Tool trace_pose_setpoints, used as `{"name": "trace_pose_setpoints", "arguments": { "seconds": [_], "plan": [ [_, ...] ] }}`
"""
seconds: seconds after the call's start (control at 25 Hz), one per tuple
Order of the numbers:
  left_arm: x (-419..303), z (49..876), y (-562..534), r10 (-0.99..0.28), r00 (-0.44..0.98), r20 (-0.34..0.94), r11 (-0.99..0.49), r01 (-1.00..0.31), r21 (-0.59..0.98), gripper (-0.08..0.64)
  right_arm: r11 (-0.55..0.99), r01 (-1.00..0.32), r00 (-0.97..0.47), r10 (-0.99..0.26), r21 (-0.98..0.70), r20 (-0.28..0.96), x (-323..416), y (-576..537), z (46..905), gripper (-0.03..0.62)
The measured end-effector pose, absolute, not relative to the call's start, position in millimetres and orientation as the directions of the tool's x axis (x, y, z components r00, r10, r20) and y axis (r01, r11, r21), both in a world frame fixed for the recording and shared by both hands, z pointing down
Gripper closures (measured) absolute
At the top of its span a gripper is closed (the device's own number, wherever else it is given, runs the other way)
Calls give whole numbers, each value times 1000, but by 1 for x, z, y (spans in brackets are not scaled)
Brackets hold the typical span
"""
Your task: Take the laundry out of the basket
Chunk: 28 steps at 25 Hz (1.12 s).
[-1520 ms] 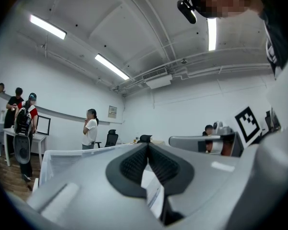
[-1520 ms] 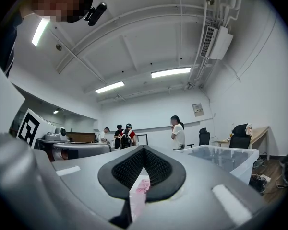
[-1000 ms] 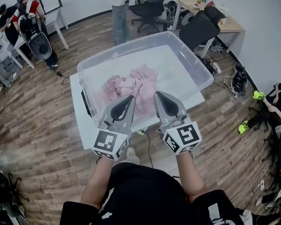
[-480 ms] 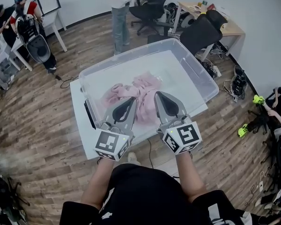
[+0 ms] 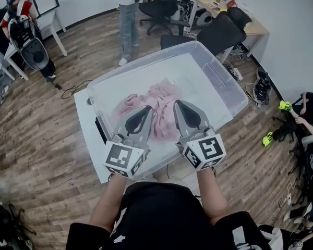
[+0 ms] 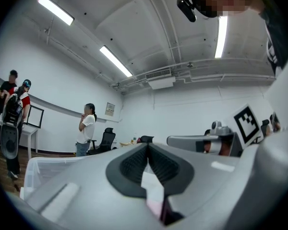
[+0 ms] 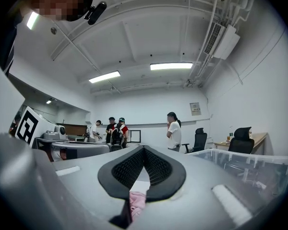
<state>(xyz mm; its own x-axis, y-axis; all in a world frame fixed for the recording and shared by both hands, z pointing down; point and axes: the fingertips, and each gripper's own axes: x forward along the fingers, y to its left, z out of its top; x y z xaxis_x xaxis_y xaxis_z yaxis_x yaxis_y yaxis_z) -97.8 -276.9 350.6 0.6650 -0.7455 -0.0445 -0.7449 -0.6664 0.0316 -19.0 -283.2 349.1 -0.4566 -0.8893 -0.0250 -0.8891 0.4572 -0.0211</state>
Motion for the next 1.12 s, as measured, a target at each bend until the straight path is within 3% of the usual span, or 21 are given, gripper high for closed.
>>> {"name": "trace_pose_setpoints", "arguments": {
  "seconds": [0.8,1.12],
  "plan": [
    [-102,369,-326,-791,612,9,-610,-789,79,551,462,-887,-461,-887,-30,-13,-6,-324,357,597],
    [-75,394,-351,-766,626,146,-629,-777,28,551,502,-863,-501,-865,-55,-24,16,-352,356,597]
  ]
}}
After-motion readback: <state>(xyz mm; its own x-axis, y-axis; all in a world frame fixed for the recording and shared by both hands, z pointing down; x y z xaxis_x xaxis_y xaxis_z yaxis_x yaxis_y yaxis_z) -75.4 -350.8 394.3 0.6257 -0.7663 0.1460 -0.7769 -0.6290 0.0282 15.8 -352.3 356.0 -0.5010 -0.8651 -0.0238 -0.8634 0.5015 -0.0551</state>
